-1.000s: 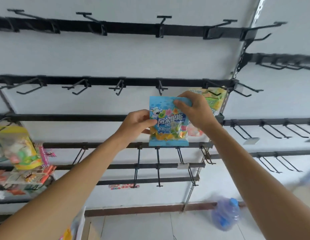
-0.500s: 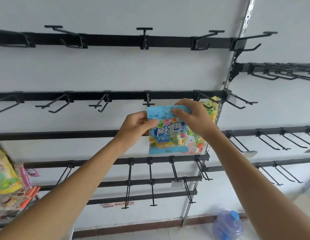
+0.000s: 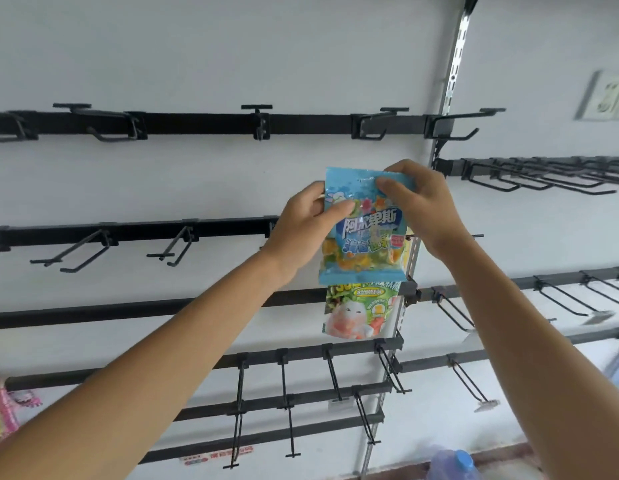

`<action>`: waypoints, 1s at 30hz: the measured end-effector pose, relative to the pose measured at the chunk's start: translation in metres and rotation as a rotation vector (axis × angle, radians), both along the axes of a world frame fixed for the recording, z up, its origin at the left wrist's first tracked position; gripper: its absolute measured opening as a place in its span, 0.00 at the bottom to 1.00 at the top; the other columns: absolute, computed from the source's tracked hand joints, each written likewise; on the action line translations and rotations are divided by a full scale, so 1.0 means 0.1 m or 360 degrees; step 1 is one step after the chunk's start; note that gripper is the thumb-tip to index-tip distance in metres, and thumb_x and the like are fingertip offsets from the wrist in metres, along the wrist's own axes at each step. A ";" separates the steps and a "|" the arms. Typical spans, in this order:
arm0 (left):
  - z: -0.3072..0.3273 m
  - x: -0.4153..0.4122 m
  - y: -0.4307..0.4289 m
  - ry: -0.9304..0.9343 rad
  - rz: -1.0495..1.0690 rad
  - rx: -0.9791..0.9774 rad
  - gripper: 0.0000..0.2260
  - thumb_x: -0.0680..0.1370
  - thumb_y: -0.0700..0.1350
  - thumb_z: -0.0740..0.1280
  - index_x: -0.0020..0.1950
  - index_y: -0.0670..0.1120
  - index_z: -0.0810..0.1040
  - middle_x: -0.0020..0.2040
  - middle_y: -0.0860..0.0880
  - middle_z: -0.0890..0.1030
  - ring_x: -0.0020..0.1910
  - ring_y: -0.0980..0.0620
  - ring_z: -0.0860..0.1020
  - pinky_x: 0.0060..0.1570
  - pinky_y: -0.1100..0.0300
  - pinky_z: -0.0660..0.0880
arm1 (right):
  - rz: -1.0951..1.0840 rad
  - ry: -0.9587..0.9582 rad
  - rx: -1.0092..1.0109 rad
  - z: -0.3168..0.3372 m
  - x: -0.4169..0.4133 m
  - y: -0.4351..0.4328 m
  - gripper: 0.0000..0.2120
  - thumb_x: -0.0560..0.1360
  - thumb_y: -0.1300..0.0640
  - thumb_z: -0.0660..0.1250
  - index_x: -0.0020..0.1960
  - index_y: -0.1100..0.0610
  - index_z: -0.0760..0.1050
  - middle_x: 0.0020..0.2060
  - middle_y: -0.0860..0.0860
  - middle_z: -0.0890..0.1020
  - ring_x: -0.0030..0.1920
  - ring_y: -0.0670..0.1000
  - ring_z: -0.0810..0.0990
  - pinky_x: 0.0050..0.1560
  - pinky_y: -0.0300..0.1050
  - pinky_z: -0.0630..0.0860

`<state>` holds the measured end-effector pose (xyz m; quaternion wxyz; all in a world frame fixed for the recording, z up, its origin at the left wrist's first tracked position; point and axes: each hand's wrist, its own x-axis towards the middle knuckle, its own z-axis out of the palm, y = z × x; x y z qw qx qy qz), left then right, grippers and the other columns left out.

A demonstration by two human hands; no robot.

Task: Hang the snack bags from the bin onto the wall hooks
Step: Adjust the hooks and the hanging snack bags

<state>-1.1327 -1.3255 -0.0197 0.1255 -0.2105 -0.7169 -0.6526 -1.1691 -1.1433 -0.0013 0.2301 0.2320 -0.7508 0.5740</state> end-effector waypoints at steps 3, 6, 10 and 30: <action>0.19 -0.13 0.12 0.0016 0.0114 0.0060 0.08 0.80 0.43 0.67 0.58 0.44 0.77 0.47 0.48 0.85 0.44 0.55 0.84 0.39 0.62 0.78 | -0.0026 0.0014 -0.0013 0.11 -0.06 0.12 0.05 0.78 0.57 0.67 0.43 0.54 0.75 0.34 0.51 0.81 0.33 0.49 0.82 0.33 0.45 0.79; 0.33 -0.28 0.22 0.0023 0.0186 0.0091 0.07 0.78 0.44 0.69 0.56 0.44 0.78 0.46 0.48 0.84 0.42 0.56 0.83 0.39 0.61 0.78 | -0.0006 0.0029 0.0007 0.22 -0.16 0.22 0.04 0.78 0.56 0.66 0.46 0.55 0.75 0.38 0.55 0.82 0.36 0.52 0.84 0.37 0.50 0.81; 0.50 -0.43 0.35 0.0085 0.0242 0.0120 0.08 0.77 0.45 0.70 0.54 0.43 0.81 0.47 0.47 0.85 0.42 0.55 0.83 0.39 0.63 0.77 | 0.0023 0.0138 0.0068 0.37 -0.31 0.32 0.06 0.79 0.58 0.65 0.49 0.61 0.75 0.38 0.53 0.82 0.35 0.45 0.83 0.34 0.41 0.79; 0.61 -0.75 0.38 0.0262 0.0417 0.0165 0.04 0.76 0.42 0.72 0.47 0.42 0.83 0.45 0.45 0.86 0.45 0.46 0.85 0.46 0.54 0.80 | 0.0199 0.0188 0.0180 0.59 -0.63 0.27 0.09 0.78 0.57 0.66 0.48 0.64 0.77 0.33 0.50 0.81 0.31 0.42 0.80 0.32 0.36 0.75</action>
